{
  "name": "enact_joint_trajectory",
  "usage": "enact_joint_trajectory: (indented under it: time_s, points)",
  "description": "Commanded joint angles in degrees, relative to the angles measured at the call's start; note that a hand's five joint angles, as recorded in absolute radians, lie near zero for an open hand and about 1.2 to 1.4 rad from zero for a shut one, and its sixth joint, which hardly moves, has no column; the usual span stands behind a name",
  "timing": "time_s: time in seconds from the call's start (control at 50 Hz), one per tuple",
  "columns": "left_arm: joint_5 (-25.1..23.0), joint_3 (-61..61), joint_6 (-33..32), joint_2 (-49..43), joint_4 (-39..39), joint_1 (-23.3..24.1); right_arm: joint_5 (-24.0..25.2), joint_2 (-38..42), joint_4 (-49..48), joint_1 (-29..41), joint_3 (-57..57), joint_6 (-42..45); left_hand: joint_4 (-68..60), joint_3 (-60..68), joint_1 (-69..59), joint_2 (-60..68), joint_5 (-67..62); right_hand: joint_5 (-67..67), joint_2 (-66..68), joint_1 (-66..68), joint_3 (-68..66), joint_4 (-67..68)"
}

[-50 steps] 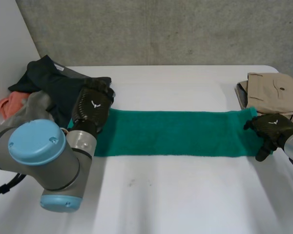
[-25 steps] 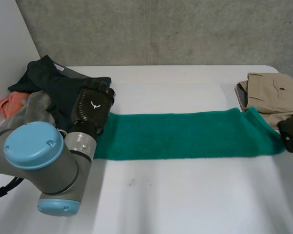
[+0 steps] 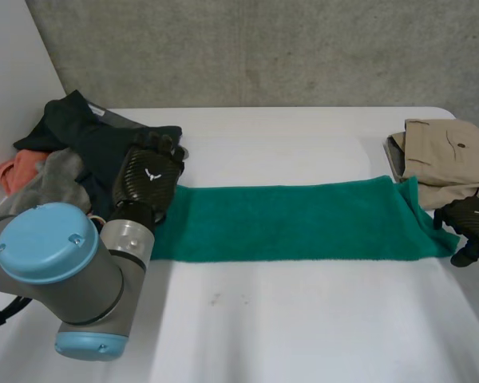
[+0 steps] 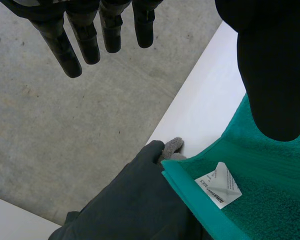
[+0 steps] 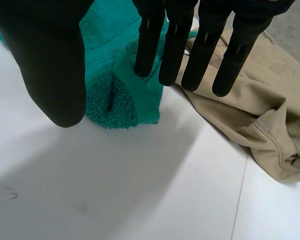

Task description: Fold the laundry.

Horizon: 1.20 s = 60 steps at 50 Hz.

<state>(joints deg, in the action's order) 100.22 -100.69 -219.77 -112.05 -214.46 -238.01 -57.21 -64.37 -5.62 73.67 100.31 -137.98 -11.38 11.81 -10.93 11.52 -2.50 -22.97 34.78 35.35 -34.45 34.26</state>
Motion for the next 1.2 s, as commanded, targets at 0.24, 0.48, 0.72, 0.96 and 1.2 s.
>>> enact_joint_trajectory:
  time_s: [0.24, 0.48, 0.72, 0.96, 1.2]
  points:
    - [0.1, 0.0, 0.0, 0.0, 0.0, 0.1, -3.3, 4.2, -3.1, -0.3, -3.2, -1.0, 0.8, -1.3, 0.4, -1.0, 2.0, -47.0, 45.2, 44.6, -45.5, 45.7]
    - [0.1, -1.2, 0.0, 1.7, 0.0, 0.0, -11.2, -1.6, 1.0, -13.0, -9.3, -2.0, 1.2, -1.6, 0.7, -1.3, 2.3, -47.0, 45.2, 44.6, -45.5, 45.7]
    - [0.4, -2.1, 0.4, 5.2, 0.4, -1.8, -15.1, -6.5, 7.8, 5.4, -18.6, -11.3, 1.3, -1.8, 0.9, -1.5, 2.5, -47.0, 45.2, 44.6, -45.5, 45.7]
    - [0.3, -4.2, 5.8, 12.8, 2.7, -4.9, -15.7, 2.2, 2.9, 42.9, -28.9, -15.5, 1.3, -1.8, 0.9, -1.5, 2.5, -47.0, 45.2, 44.6, -45.5, 45.7]
    - [0.2, -4.9, 7.6, 12.8, 4.7, -4.4, -16.0, 16.5, -2.5, 61.2, -30.0, -15.5, 1.3, -1.8, 0.9, -1.5, 2.5, -47.0, 45.2, 44.6, -45.5, 45.7]
